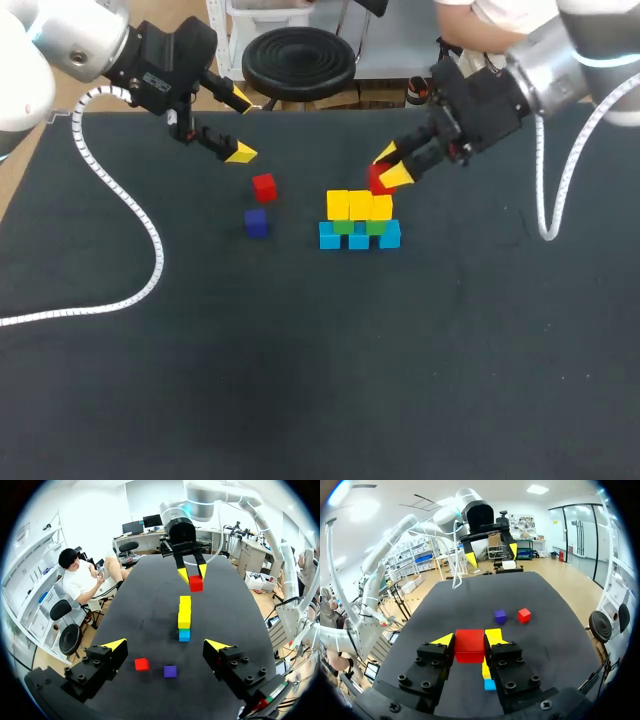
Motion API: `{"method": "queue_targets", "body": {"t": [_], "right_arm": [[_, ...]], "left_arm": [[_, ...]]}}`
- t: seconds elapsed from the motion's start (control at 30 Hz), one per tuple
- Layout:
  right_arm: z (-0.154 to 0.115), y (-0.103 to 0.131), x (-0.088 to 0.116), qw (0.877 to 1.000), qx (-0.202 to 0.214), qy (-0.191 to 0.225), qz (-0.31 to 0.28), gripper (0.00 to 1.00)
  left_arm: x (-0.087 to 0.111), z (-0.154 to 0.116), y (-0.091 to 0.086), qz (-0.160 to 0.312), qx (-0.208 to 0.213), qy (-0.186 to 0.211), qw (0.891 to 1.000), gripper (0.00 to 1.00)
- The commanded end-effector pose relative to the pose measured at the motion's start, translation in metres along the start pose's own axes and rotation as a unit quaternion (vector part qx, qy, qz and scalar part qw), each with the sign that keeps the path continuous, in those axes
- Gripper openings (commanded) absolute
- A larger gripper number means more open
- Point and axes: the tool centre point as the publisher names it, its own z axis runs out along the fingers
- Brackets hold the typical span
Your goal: Place the blue cubes, place green cubes on the blue cubes, place the yellow cubes on the green cubes, then place the red cubes on the yellow cubes, and place purple cube on the red cubes.
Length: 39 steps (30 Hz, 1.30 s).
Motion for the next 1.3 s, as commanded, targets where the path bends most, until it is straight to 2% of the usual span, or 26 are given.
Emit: {"method": "queue_targets", "body": {"t": [0.03, 0.23, 0.43, 0.73, 1.0, 1.3], "right_arm": [[0.01, 0.002, 0.008, 1.0, 0.01, -0.009, 0.004, 0.0], [0.014, 0.003, 0.012, 1.0, 0.015, -0.009, 0.01, 0.0], [0.015, 0.004, 0.012, 0.999, 0.031, 0.021, 0.022, 0.0], [0.017, 0.002, 0.018, 0.998, 0.044, 0.021, 0.025, 0.0], [0.015, -0.004, 0.025, 0.999, 0.042, 0.008, 0.018, 0.0], [0.016, -0.013, 0.026, 0.999, 0.031, 0.015, 0.013, 0.0]], "left_arm": [[0.001, 0.0, 0.0, 0.001, 0.0, -0.001, 1.0, 1.0], [0.001, 0.0, 0.0, 0.001, 0.0, -0.001, 1.0, 1.0], [0.001, 0.0, 0.0, 0.001, 0.0, -0.001, 1.0, 1.0], [0.001, 0.0, 0.0, 0.001, 0.0, -0.001, 1.0, 1.0], [0.001, 0.0, 0.0, 0.001, 0.0, -0.001, 1.0, 1.0], [0.001, 0.0, 0.0, 0.001, 0.0, -0.001, 1.0, 1.0]]}}
